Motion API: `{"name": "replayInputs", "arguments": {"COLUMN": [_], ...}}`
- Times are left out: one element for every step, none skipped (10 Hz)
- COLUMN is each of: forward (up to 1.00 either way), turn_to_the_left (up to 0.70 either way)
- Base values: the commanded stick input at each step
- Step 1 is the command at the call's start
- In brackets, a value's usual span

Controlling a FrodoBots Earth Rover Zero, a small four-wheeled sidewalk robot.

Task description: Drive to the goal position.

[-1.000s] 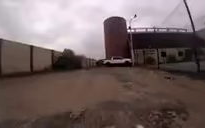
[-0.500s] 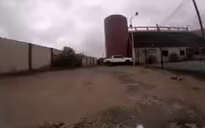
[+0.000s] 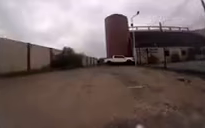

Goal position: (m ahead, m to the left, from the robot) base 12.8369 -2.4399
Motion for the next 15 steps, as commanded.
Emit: {"name": "replayInputs", "arguments": {"forward": [0.70, 0.70, 0.70, 0.70, 0.70, 0.70, 0.70, 0.70, 0.68, 0.65, 0.63, 0.45, 0.39, 0.39, 0.40], "turn_to_the_left": [0.00, 0.00, 0.00, 0.00, 0.00, 0.00, 0.00, 0.00, 0.00, 0.00, 0.00, 0.67, 0.67, 0.40, 0.13]}}
